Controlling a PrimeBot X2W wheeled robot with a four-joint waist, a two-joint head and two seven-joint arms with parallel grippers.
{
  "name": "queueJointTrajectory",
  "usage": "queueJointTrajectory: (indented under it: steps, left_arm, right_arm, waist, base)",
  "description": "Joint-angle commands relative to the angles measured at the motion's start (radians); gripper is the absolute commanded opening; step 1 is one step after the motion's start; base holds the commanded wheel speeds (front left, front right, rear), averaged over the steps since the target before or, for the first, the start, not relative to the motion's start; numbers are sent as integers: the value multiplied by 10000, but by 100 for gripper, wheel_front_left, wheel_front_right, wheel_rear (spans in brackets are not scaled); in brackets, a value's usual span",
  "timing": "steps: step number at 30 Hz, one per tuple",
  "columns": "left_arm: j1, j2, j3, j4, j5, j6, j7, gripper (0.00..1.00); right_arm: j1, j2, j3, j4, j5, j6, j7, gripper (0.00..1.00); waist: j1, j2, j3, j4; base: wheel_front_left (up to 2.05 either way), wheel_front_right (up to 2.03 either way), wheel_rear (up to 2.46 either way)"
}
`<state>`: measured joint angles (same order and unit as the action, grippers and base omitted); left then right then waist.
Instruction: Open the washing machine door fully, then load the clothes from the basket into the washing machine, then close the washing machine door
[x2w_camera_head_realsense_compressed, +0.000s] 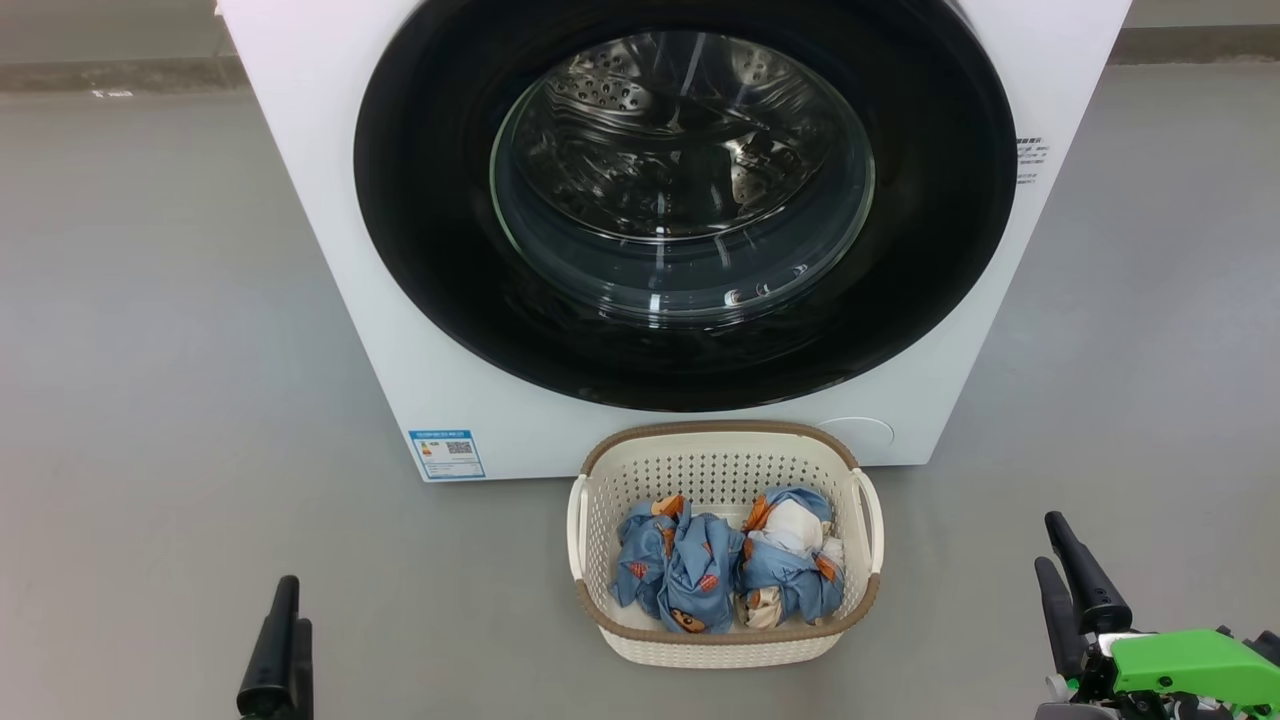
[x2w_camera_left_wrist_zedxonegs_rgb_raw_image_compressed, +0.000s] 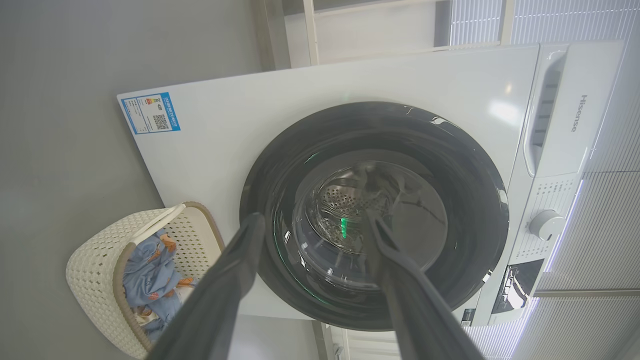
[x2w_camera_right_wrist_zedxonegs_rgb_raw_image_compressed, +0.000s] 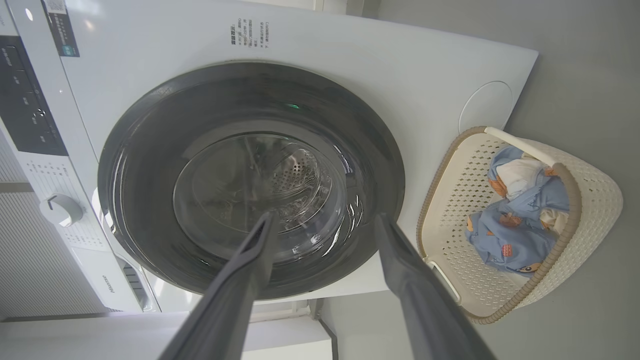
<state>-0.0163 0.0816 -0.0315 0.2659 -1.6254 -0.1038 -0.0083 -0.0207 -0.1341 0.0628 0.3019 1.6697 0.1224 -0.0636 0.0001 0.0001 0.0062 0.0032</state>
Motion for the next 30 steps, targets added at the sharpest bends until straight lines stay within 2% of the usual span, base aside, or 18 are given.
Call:
queueJointTrajectory:
  steps: [1, 30]
  left_arm:
    - [-259, 131, 76, -303, 106, -42, -41, 100]
    - [-231, 107, 174, -602, 3877, -103, -712, 100]
  right_arm:
    - [-331, -156, -39, -287, -84, 28, -42, 100]
    - [-438, -198, 226, -524, -4040, 43, -565, 100]
  waist:
    - [0, -1, -1, 0]
    - [0, -1, 104, 33]
  base:
    - [0, 0, 0]
    - [0, 0, 0]
